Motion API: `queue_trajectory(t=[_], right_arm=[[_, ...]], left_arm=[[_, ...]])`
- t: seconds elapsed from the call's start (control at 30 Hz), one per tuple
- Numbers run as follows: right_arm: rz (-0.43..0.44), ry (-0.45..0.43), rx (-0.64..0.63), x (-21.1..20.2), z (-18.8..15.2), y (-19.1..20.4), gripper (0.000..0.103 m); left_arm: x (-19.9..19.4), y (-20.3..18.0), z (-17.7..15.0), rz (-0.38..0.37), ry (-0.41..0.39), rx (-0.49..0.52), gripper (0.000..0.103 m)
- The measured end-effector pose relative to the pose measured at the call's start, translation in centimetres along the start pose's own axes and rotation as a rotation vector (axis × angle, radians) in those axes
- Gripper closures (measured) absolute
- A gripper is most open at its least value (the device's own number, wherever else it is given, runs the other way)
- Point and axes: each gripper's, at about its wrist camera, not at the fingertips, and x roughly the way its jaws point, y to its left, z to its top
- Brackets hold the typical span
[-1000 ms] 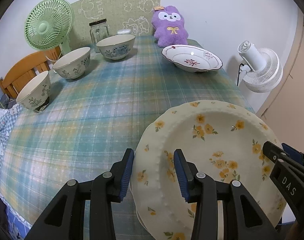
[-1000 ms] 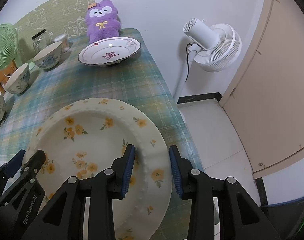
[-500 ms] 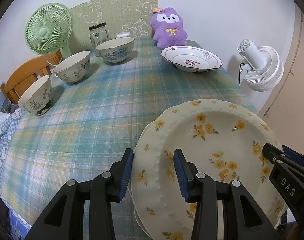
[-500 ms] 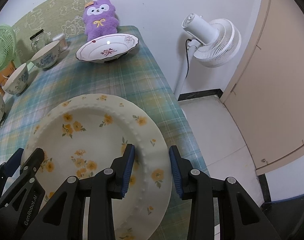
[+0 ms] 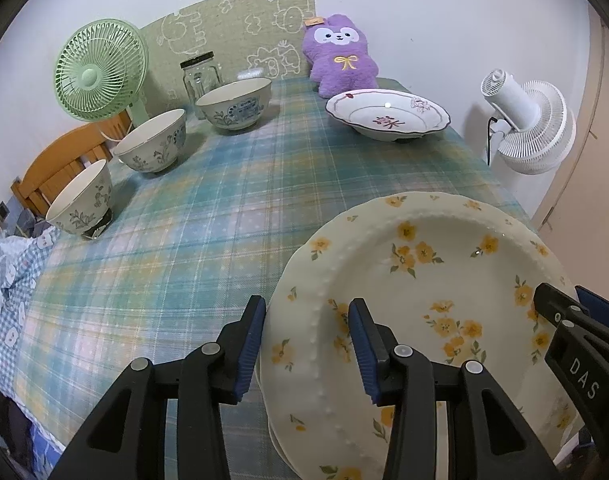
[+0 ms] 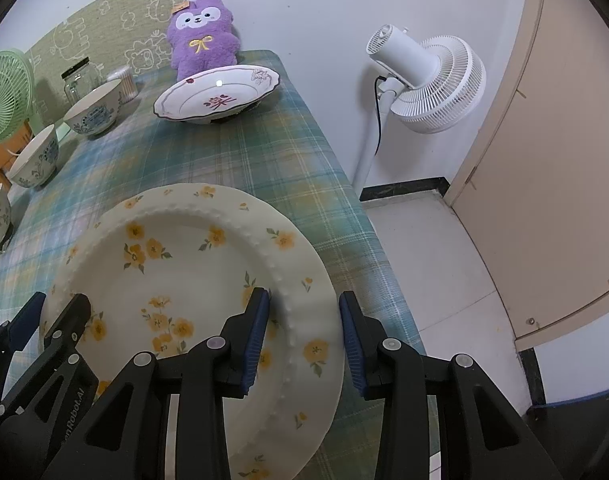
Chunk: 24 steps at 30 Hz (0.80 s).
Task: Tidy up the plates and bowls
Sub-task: 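Carry the beaded-rim plate over the scalloped plate and lower it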
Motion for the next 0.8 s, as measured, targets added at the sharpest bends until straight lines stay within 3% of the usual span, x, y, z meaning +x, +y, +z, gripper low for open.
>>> queue_trajectory(t=[0.5, 0.67, 0.8], right_arm=[[0.000, 0.022, 0.005, 0.3, 0.2, 0.1, 0.063], [-0.004, 0.019, -0.007, -0.5, 0.9, 0.4, 0.062], [0.026, -0.006, -0.033, -2.0, 1.8, 1.0, 0.061]], left_arm=[[0.0, 0.0, 0.1, -0.026, 0.012, -0.003, 0.054], [-0.5, 0.2, 0.7, -0.051, 0.008, 0.012, 0.040], [-1.3, 0.6, 1.2, -0.072, 0.010, 0.016, 0.035]])
